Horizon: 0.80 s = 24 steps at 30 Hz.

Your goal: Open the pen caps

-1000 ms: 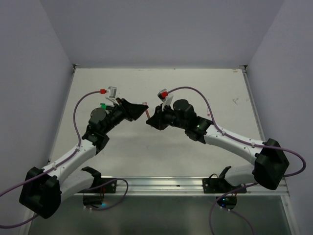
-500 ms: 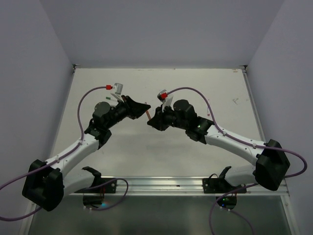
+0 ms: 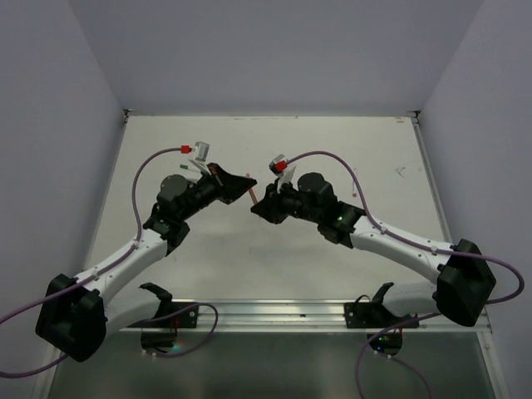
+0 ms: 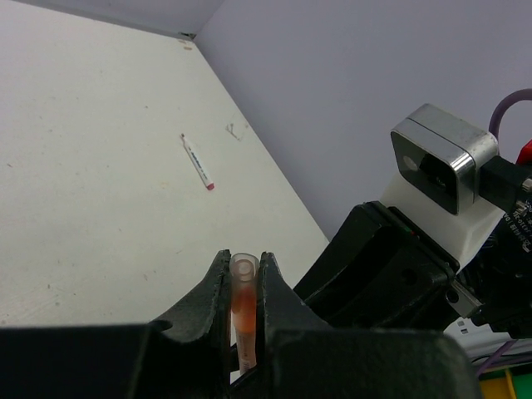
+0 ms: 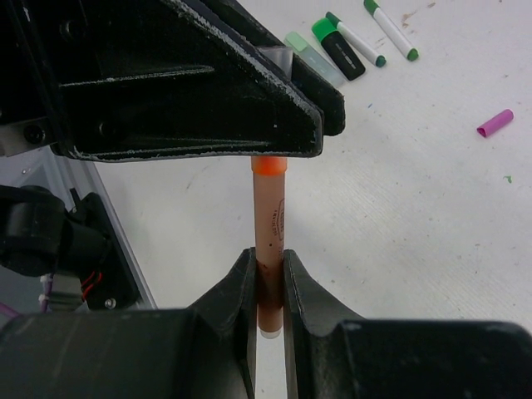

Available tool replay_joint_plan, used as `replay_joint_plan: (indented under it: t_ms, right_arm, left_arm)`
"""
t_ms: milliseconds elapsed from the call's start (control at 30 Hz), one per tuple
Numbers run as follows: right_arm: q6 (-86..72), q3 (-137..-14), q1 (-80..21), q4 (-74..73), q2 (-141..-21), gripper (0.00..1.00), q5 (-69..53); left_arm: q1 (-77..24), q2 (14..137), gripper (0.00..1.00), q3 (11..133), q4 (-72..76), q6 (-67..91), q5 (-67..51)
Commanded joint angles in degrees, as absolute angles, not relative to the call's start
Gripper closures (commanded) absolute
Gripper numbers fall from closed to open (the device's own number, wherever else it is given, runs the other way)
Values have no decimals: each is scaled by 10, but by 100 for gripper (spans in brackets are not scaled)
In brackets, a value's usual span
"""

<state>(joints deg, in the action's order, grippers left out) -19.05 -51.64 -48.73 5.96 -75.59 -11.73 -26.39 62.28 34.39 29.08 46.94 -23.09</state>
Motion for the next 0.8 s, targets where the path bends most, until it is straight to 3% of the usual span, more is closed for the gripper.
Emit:
replay_joint_plan:
  t_ms: [0,267,767]
  right_arm:
    - [-179,-471,-489,24,-730,100,-130]
    - [-184,-387,-488,27,-696,100,-131]
    - [-185,-336,-489,27,-672,100,-130]
  left_arm:
    - [-258,604,100,373,356,464,-173]
    - [-226,633,100,420,409,501,-146]
    - [-171,658,100,447,495,561,-58]
